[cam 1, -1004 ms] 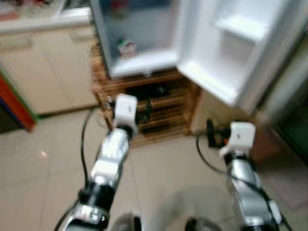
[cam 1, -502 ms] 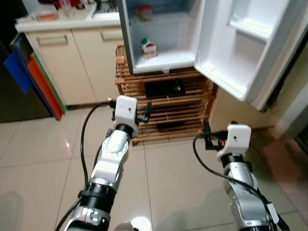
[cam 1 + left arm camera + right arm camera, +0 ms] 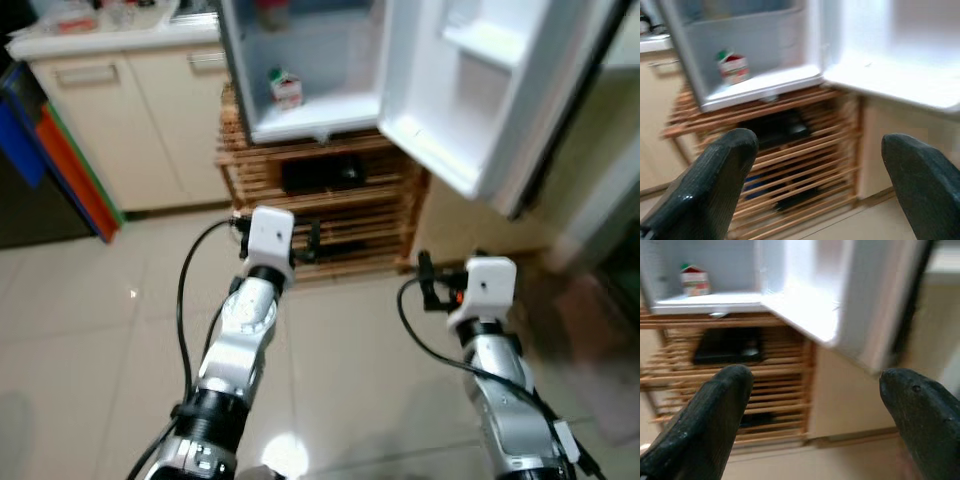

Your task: Restocking fridge

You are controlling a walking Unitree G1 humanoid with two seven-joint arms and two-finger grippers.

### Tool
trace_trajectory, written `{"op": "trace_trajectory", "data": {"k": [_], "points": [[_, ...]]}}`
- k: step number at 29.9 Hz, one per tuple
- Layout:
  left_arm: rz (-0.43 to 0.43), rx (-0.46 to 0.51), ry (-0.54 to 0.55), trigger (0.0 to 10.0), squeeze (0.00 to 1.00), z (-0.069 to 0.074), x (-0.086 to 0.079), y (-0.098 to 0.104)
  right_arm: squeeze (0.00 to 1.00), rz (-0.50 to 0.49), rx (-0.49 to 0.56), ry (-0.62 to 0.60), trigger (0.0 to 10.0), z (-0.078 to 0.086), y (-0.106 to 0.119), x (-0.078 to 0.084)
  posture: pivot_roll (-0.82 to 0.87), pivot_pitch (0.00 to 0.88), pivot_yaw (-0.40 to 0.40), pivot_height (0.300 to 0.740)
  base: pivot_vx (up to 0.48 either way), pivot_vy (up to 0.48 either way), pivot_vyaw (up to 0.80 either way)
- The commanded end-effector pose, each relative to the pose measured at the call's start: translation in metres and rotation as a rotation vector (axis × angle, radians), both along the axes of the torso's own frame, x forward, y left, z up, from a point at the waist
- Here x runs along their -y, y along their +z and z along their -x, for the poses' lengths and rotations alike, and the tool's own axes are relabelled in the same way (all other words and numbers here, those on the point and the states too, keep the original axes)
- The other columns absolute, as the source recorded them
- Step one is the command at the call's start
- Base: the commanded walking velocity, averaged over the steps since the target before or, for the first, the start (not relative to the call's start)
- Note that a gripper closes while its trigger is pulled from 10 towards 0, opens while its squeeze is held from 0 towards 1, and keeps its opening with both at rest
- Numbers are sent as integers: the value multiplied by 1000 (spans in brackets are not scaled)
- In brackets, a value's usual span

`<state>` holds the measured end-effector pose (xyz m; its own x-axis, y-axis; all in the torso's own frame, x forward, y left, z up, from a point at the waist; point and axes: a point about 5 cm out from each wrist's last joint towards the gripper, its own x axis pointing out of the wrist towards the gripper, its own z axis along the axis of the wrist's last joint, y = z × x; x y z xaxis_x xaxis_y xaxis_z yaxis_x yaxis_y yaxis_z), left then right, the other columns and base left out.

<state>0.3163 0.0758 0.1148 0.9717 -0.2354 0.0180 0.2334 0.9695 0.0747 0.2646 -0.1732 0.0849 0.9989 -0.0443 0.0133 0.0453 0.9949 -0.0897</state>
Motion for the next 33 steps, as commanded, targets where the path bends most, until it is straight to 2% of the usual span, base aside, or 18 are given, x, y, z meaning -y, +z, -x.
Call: {"op": "trace_trajectory", "data": {"k": [1, 9, 19, 24, 33], "points": [[-21, 5, 48, 10000, 0, -4, -13, 2, 0, -9, 12, 30, 10000, -3, 3, -10, -54, 49, 44, 740, 300, -371, 0], [-11, 20, 79, 10000, 0, -7, -15, 8, 0, -6, 22, 37, 10000, -5, 8, -10, -47, 37, 51, 740, 338, -333, 0], [-10, 38, 99, 10000, 0, -13, -19, 12, 0, -22, 19, 47, 10000, -18, 8, -12, -20, 6, 35, 740, 394, -271, 0], [6, 33, 107, 10000, 0, -10, -21, 9, 0, -12, 5, 52, 10000, -17, 4, -11, -9, 7, 31, 740, 385, -272, 0], [5, 11, 91, 10000, 0, -7, -23, 3, 0, 5, -30, 45, 10000, -6, -5, -8, -19, 3, 26, 740, 0, 0, 0]]}}
